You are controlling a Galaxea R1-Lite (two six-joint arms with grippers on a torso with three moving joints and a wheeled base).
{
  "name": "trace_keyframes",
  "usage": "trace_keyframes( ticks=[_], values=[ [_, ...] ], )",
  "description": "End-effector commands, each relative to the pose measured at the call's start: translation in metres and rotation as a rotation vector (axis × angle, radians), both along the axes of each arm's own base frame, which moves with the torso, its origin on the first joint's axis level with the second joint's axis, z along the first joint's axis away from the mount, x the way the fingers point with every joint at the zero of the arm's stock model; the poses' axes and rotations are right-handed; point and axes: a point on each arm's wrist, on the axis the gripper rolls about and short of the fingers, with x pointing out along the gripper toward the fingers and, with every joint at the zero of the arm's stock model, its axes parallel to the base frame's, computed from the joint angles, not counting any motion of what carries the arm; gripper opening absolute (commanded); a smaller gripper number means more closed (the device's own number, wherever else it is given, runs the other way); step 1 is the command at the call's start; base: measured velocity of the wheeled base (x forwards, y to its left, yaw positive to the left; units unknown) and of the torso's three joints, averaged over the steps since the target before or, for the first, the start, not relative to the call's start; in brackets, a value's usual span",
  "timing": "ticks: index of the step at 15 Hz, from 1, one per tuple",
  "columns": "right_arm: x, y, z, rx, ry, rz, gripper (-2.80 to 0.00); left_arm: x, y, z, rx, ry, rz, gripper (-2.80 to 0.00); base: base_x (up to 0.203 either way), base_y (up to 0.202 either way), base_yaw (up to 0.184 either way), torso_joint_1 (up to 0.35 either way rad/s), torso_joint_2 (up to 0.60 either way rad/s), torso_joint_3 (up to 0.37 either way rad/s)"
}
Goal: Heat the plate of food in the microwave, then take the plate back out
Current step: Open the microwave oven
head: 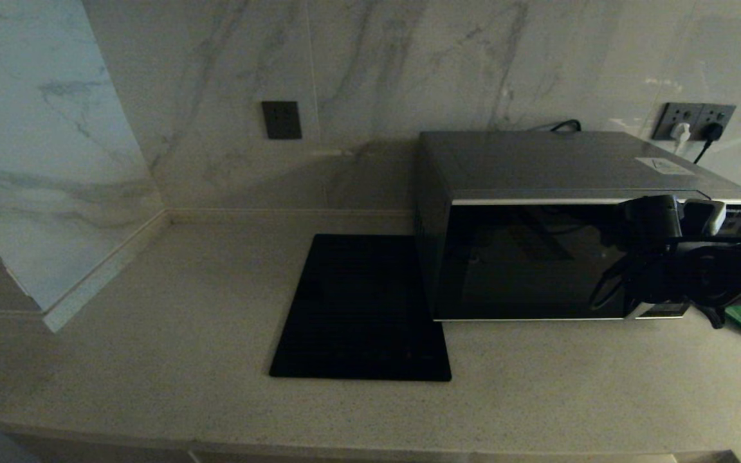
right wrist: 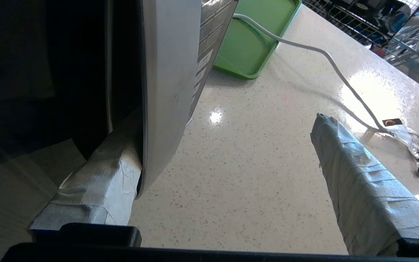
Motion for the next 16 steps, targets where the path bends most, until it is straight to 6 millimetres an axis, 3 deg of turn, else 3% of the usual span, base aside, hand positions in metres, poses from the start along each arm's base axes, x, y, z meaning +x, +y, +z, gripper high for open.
trace_keyframes(
  ticks=[1, 16],
  values=[
    [-0.002, 0.0, 0.0, 0.004, -0.018, -0.011, 0.0, 0.0, 0.0, 0.0, -0.001, 0.0, 0.0, -2.8, 0.0, 0.0, 0.0, 0.0, 0.0, 0.0],
    [-0.015, 0.0, -0.002, 0.018, -0.033, -0.024, 0.0, 0.0, 0.0, 0.0, -0.001, 0.0, 0.003, -2.8, 0.0, 0.0, 0.0, 0.0, 0.0, 0.0]
  ],
)
